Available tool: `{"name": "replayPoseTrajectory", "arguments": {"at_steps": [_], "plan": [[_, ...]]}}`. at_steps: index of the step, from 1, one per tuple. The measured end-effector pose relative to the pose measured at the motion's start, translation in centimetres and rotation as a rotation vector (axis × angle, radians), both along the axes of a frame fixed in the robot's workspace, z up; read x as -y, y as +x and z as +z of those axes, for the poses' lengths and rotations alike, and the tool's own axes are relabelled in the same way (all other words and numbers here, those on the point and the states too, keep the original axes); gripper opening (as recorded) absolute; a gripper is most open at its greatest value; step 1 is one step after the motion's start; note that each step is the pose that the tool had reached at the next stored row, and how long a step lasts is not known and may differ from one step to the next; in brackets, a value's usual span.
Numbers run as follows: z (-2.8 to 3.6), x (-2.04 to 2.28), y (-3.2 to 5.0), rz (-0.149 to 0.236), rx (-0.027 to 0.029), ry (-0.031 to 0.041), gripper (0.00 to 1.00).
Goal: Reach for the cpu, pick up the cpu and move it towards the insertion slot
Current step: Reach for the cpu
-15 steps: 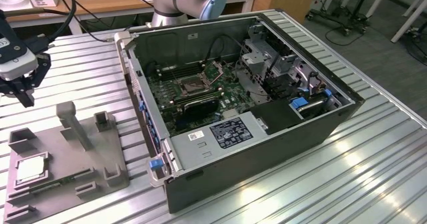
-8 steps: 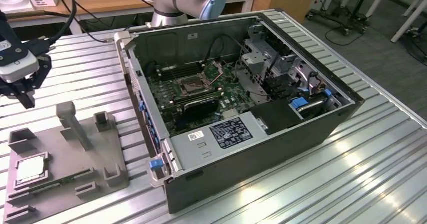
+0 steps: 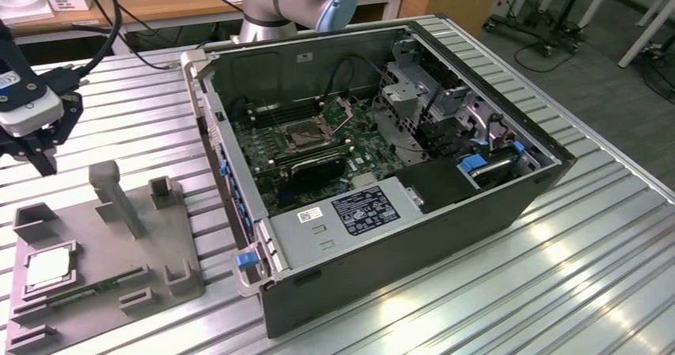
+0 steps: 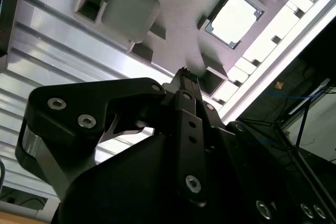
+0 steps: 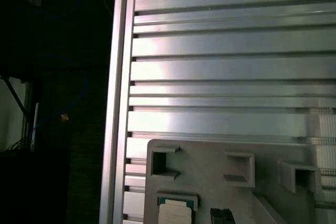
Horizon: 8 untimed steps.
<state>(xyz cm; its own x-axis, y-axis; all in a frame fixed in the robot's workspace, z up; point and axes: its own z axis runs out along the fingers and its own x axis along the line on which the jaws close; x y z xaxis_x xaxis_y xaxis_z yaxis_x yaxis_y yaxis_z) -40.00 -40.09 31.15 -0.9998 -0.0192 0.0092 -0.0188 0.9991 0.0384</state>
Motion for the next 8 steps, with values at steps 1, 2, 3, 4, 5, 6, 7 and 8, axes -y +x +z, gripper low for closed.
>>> {"name": "replayPoseTrajectory", "arguments": {"at_steps": [1, 2, 3, 4, 5, 6, 7, 8], "plan": [[-0.13, 0.00, 0.00, 0.000, 0.0000, 0.0000, 0.10], [-0.28, 0.00, 0.00, 0.000, -0.0001, 0.0000, 0.10], [-0.43, 0.00, 0.00, 0.000, 0.0000, 0.0000, 0.10], [-0.57, 0.00, 0.00, 0.000, -0.0001, 0.0000, 0.10], [-0.70, 0.00, 0.00, 0.000, 0.0000, 0.0000, 0.10], [-0.82, 0.00, 0.00, 0.000, 0.0001, 0.0001, 0.10], [-0.93, 0.00, 0.00, 0.000, 0.0000, 0.0000, 0.10], [-1.03, 0.00, -0.01, 0.000, 0.0001, 0.0000, 0.10]]}}
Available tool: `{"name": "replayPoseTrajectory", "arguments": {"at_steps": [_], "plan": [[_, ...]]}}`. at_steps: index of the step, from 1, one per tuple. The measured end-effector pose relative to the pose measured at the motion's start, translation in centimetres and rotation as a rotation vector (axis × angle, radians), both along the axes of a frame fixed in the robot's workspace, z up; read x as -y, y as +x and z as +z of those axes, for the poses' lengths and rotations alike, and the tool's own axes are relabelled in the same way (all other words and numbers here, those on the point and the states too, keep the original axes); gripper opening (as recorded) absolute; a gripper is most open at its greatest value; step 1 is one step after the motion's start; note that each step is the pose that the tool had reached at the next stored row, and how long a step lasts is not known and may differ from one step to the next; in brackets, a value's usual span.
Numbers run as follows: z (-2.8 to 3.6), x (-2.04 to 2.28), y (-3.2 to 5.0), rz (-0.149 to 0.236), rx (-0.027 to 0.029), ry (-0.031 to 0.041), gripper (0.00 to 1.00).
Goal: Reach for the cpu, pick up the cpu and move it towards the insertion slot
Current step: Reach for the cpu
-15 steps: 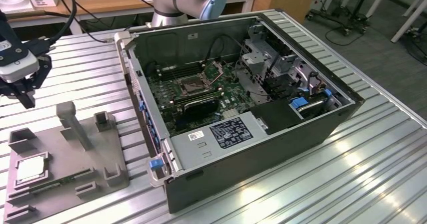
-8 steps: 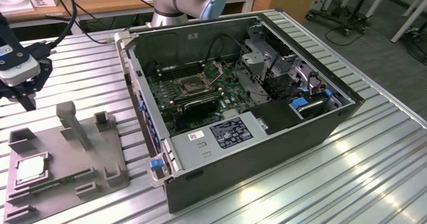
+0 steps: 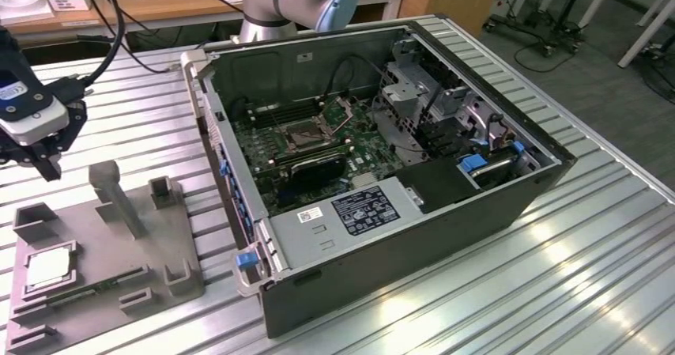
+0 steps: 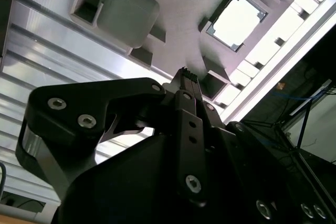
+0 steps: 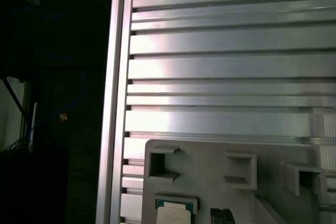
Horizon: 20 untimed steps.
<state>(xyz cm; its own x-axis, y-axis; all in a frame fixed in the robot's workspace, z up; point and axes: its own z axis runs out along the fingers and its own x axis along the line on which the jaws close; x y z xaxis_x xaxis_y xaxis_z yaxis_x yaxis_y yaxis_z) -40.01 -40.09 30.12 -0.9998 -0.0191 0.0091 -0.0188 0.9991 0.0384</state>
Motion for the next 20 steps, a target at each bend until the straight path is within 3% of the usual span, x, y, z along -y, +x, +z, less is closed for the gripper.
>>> {"name": "replayPoseTrajectory", "arguments": {"at_steps": [7, 15, 20], "plan": [[-0.25, 0.06, -0.08, 0.000, -0.0002, -0.0002, 0.10], [-0.29, 0.06, -1.26, 0.000, -0.0001, -0.0001, 0.10], [-0.29, 0.06, -1.35, 0.000, -0.0001, -0.0001, 0.10]]}}
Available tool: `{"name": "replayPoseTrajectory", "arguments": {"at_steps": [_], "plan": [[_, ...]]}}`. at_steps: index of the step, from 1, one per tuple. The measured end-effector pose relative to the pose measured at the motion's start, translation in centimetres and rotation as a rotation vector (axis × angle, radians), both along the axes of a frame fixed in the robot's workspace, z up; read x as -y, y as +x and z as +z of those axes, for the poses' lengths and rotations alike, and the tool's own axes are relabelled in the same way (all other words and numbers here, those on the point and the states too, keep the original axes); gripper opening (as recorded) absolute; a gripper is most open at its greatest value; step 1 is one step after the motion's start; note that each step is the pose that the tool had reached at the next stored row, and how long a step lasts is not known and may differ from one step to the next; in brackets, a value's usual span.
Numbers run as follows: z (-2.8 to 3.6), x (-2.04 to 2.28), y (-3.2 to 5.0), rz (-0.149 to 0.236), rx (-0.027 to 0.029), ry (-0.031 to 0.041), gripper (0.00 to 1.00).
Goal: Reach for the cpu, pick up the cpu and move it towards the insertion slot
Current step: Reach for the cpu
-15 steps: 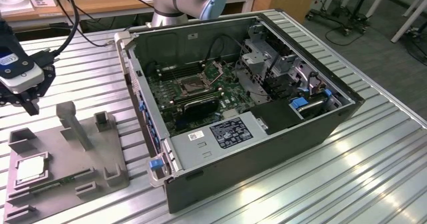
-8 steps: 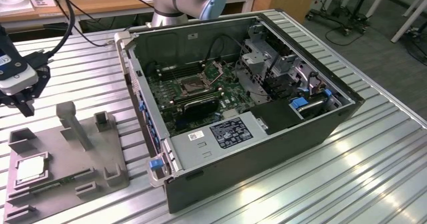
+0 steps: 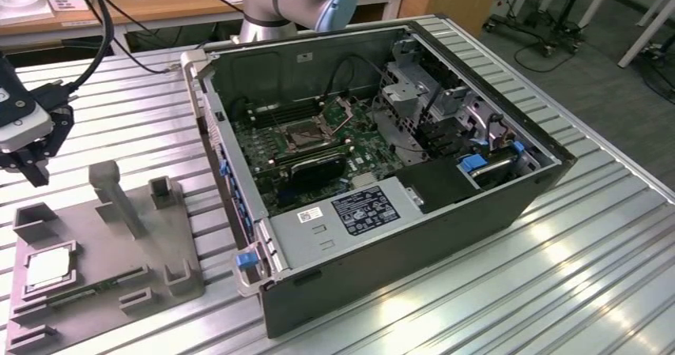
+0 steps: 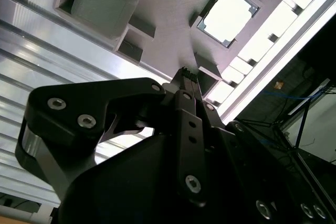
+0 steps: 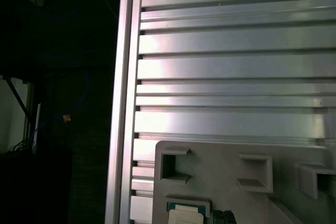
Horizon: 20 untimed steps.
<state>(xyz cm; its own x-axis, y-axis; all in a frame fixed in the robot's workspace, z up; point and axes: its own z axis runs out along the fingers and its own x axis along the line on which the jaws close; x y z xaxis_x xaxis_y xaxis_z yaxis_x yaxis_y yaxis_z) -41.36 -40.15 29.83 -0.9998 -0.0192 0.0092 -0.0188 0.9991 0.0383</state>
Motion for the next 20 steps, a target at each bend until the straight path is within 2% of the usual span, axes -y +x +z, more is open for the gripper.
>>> {"name": "replayPoseTrajectory", "arguments": {"at_steps": [12, 20], "plan": [[-0.01, 0.00, -0.02, 0.000, 0.0000, 0.0000, 0.10], [-0.22, 0.00, -0.02, 0.000, 0.0000, 0.0001, 0.10]]}}
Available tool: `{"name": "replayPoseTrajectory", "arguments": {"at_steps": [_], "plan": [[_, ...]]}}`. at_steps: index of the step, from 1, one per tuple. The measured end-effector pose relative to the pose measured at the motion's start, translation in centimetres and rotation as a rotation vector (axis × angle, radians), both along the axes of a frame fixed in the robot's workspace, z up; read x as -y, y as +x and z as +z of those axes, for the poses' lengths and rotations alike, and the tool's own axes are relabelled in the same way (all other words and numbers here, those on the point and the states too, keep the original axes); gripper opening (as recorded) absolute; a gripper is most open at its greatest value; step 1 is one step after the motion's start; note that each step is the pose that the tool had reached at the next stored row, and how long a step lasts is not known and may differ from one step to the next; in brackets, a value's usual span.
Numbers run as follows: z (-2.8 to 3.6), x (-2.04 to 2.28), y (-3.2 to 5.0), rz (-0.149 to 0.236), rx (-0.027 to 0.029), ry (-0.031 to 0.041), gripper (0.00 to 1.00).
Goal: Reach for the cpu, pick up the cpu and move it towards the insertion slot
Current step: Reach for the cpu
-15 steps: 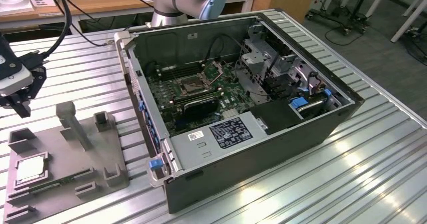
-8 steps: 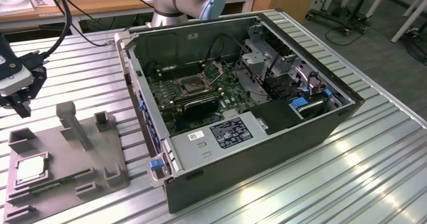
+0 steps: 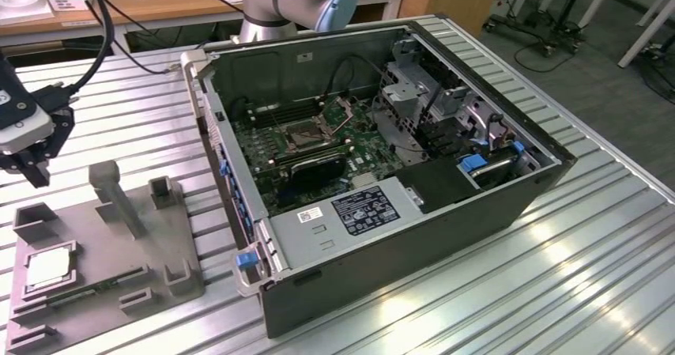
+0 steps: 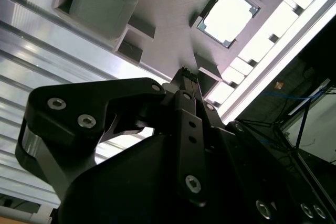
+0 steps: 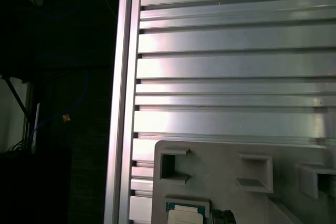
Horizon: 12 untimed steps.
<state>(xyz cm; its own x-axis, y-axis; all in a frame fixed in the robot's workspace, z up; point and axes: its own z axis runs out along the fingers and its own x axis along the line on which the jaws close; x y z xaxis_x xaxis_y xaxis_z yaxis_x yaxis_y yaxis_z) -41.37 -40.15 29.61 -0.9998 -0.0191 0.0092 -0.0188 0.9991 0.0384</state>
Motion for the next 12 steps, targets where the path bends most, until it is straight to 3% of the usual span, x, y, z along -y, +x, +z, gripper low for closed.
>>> {"name": "replayPoseTrajectory", "arguments": {"at_steps": [12], "plan": [[-0.97, 0.08, -0.04, 0.000, 0.0000, 0.0000, 0.10]]}}
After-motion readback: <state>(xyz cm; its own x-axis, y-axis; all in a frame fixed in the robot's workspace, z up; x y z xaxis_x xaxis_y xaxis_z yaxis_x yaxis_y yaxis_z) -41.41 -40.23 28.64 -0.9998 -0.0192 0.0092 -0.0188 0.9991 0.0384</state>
